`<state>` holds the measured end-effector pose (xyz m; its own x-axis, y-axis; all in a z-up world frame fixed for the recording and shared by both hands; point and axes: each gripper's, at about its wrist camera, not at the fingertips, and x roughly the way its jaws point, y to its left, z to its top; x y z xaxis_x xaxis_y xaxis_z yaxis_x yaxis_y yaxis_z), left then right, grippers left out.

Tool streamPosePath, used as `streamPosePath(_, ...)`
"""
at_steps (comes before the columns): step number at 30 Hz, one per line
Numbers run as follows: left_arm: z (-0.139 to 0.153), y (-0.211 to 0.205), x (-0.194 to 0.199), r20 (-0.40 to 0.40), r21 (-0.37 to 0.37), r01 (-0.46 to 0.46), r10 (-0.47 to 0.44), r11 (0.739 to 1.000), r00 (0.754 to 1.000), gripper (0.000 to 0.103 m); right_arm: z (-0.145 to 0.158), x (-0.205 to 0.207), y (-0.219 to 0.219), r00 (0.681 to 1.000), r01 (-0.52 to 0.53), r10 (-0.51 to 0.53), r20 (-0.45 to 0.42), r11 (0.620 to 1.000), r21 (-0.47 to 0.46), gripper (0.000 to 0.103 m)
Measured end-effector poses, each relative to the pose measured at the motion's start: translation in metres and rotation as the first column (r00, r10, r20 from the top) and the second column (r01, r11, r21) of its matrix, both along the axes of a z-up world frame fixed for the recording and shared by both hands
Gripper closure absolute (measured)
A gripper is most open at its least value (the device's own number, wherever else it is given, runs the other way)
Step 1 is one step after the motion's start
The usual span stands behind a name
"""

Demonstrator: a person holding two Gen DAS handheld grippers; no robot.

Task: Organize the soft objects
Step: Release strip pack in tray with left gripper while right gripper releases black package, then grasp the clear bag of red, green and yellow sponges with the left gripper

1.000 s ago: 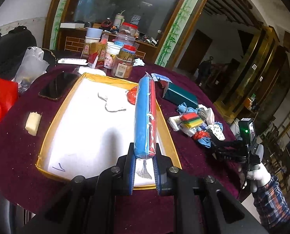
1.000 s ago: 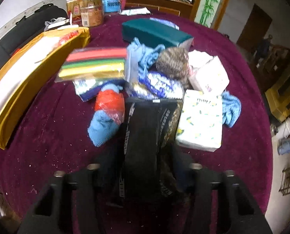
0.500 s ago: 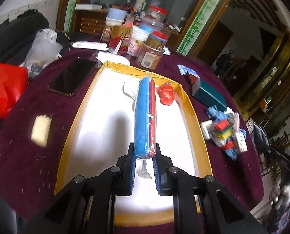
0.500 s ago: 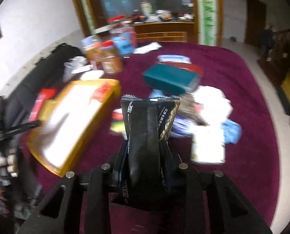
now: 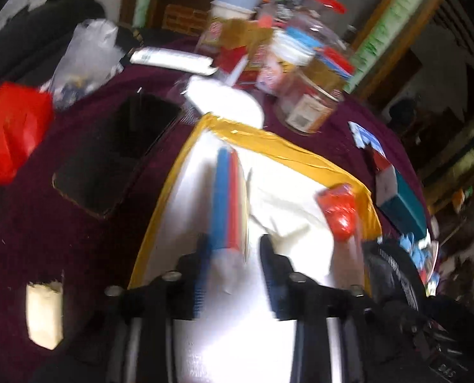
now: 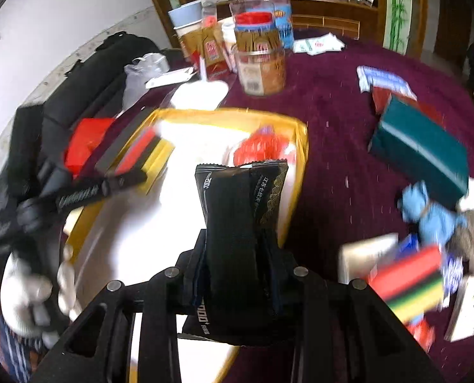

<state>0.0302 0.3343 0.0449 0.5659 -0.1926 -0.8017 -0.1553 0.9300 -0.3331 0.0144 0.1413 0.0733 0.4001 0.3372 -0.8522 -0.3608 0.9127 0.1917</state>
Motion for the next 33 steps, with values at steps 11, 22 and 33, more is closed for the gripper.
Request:
streamPosePath(11, 0.031, 0.013, -0.047, 0.139, -0.152, 0.010, 0.011, 0.988, 0.990, 0.032, -0.021, 0.018, 0.026, 0.999, 0.002, 0.002, 0.042, 0.995, -0.097, 0.044)
streamPosePath(22, 0.072, -0.026, -0.107, 0.271, -0.108, 0.081, -0.050, 0.991, 0.961, 0.021, 0.062, -0.068, -0.093, 0.933, 0.101, -0.086, 0.349, 0.994, -0.027, 0.021)
streamPosePath(33, 0.077, -0.151, -0.137, 0.302, -0.002, 0.283, -0.269, 0.959, 0.915, 0.003, 0.021, -0.097, -0.279, 0.818, 0.447, -0.404, 0.410, 0.894, -0.012, 0.009)
